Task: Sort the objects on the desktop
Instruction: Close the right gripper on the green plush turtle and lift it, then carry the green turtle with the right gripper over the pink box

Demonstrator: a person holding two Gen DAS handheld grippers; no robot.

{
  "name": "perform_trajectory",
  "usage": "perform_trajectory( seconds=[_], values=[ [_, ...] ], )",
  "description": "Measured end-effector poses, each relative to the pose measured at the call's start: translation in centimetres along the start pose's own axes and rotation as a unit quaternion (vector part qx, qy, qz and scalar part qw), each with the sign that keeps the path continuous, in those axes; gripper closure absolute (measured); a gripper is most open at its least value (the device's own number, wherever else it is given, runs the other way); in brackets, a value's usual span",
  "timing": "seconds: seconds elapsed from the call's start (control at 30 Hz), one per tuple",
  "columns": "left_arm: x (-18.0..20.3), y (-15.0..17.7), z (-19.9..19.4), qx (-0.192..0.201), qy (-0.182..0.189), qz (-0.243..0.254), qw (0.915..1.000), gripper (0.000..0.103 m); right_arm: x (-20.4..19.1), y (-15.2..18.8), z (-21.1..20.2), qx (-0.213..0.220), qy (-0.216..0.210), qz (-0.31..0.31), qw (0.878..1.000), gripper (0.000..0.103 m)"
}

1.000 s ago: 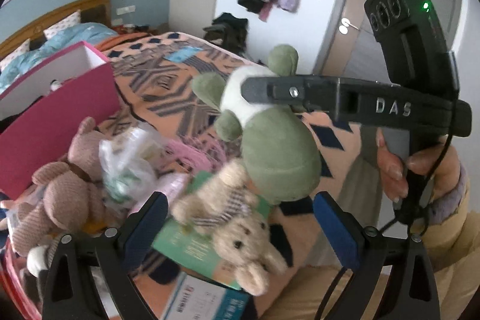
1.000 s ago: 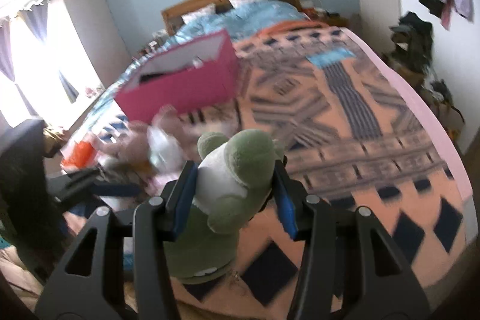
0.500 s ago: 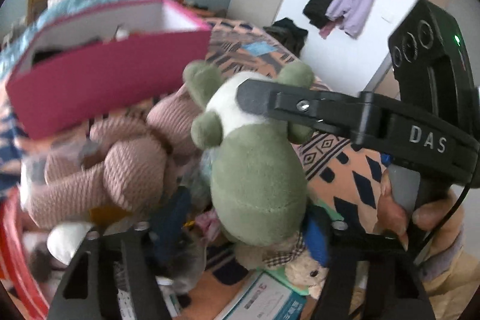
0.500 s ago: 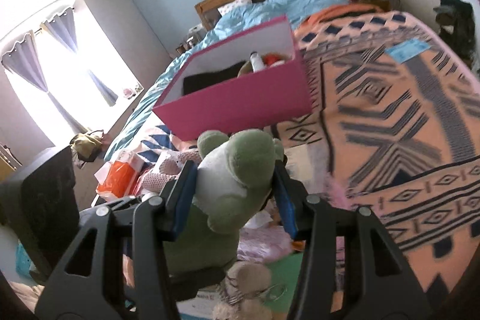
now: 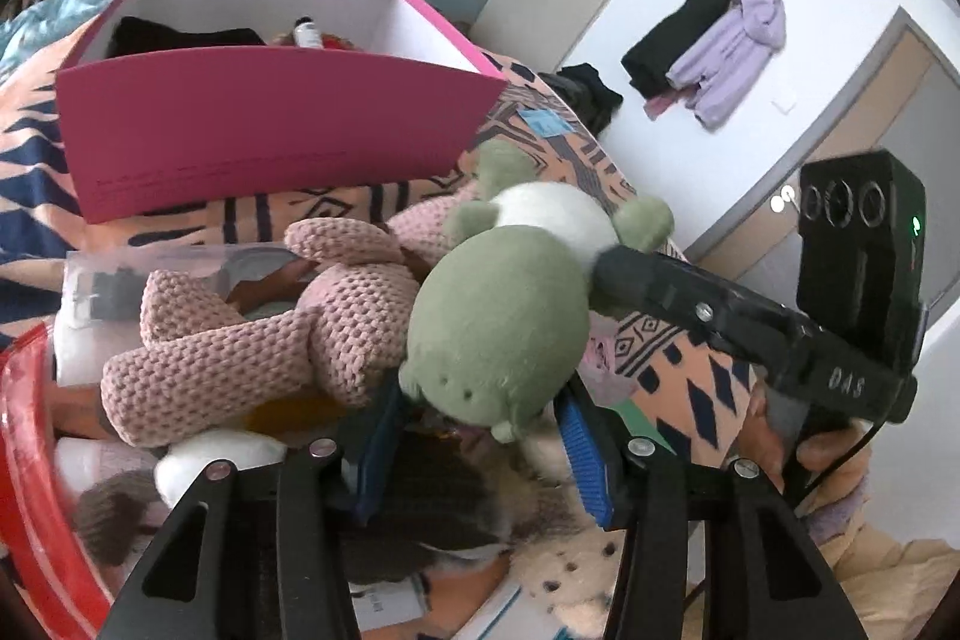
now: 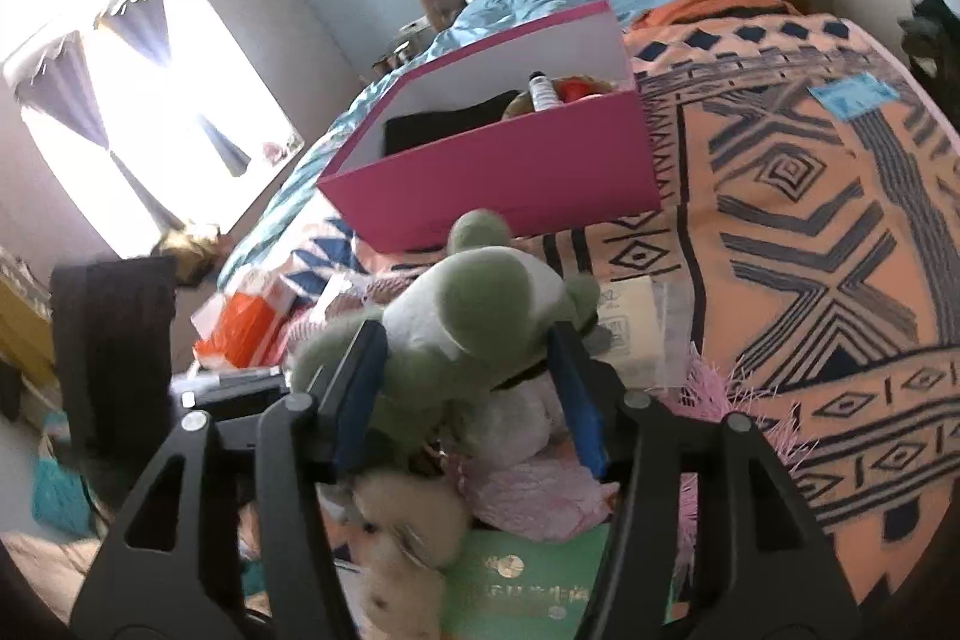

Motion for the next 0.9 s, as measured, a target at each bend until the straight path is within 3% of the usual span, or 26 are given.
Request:
perform_trajectory(
  seconds=[0.2, 0.5, 0.63, 0.77, 0.9],
  values=[
    [-0.5, -0.6, -0.5, 0.006, -0.006, -0.004, 1.0, 0.052, -1.0, -0.5, -0.2, 0.012, 0.018, -0.078, 0.997, 0.035],
    [-1.0, -0.8, -2.2, 0.012, -0.024, 0.01, 0.9996, 0.05, -1.6, -1.2, 0.6, 0.024, -0.005, -0.123, 0.992, 0.035],
    [-1.1, -1.5, -2.3, 0.011, -0.035, 0.014, 0.9992, 0.05, -2.2, -1.4, 1.4, 0.024, 0.01, -0.156, 0.987, 0.04],
    [-0.8, -1.9, -2.7, 0.009, -0.048, 0.03, 0.9984, 0.049, -2.1, -2.0, 1.2, 0.02, 0.003, -0.146, 0.989, 0.044],
    [0.2, -2.7, -3.7, 0.019, -0.079, 0.061, 0.9948, 0.04, -2.1, -2.7, 1.0, 0.005, -0.004, -0.136, 0.991, 0.046]
  ],
)
Point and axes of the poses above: each gripper's, at about its wrist camera, not at the fingertips, and z roughly the way its jaws point, x to its right, y to its underside, the point moved 4 cm from there along z, roughly the way its jaws point
